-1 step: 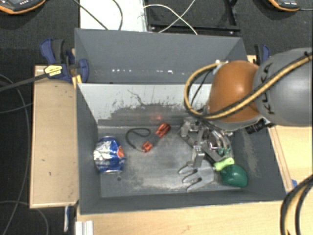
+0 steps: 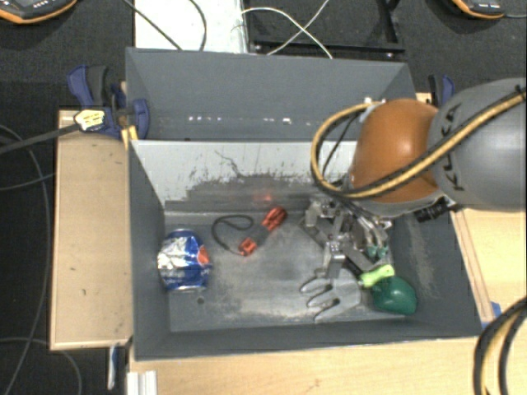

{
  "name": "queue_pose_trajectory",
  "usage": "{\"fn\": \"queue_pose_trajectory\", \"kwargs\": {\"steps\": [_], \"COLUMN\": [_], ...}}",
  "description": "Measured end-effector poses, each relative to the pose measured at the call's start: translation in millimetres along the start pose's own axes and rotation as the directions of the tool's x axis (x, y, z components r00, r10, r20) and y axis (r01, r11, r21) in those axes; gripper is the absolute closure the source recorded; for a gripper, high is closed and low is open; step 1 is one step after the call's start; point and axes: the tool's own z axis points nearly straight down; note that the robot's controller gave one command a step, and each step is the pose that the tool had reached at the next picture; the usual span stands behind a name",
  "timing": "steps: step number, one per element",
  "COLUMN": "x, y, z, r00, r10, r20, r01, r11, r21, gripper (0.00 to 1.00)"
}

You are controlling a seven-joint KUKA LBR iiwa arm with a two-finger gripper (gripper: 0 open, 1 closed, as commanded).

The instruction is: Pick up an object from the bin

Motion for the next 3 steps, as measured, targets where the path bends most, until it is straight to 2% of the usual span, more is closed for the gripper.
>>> {"fn": "queue_pose_trajectory", "kwargs": {"steps": [1,2,3], "x": [49.5,51.6,60.5], "y": [-1.8,-1.6,-78.8], "z": [71.4,26.3,40.0], "r00": [0.954,0.958,0.993], "r10": [-0.299,-0.287,-0.12], "r20": [-0.009,0.003,-0.01], "r01": [0.299,0.287,0.12], "r11": [0.954,0.958,0.993], "r21": [-0.003,0.0,-0.001], "gripper": [0.0,0.0,0.0]}}
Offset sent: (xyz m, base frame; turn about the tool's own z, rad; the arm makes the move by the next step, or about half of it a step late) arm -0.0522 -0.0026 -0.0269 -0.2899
